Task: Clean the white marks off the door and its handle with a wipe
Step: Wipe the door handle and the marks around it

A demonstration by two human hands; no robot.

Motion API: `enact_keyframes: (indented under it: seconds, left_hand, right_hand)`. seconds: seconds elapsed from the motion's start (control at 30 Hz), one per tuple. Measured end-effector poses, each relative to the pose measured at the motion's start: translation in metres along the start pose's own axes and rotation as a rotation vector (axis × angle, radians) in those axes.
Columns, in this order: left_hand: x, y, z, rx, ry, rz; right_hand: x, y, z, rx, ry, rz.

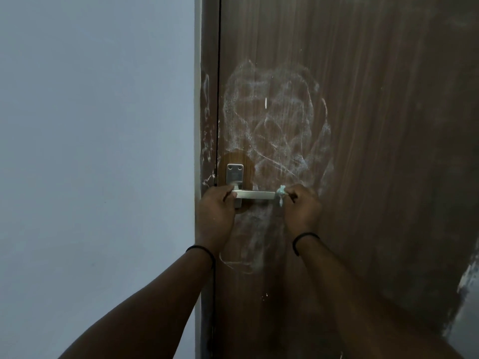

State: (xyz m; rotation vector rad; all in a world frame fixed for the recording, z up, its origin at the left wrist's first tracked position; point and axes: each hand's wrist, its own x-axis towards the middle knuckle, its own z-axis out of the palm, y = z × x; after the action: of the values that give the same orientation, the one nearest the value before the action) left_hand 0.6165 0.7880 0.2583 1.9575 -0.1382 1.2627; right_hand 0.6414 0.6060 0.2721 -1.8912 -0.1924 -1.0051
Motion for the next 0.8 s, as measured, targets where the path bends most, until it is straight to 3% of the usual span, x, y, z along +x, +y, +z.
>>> enact_keyframes:
  seconds: [0.13, 0.37, 0.67, 0.8]
  left_hand:
    - [0.003, 0.001, 0.001, -0.006, -0.002, -0.057]
    - [0.014, 0.004, -0.005, 0.040, -0.044, -0.061]
    - [0.007, 0.008, -0.003, -0.039, -0.033, -0.138]
    - [0.007, 0.010, -0.007, 0.029, -0.051, -0.086]
  right_hand:
    - [-0.008, -0.013, 0.008, 0.052, 0.030, -0.045]
    - [-0.033, -0.042, 0.050, 0.023, -0.118, -0.197]
    - [-0.001, -0.014, 0.002, -0.010, -0.003, -0.041]
    - [0.006, -0.028, 0.002, -0.154, -0.139, -0.171]
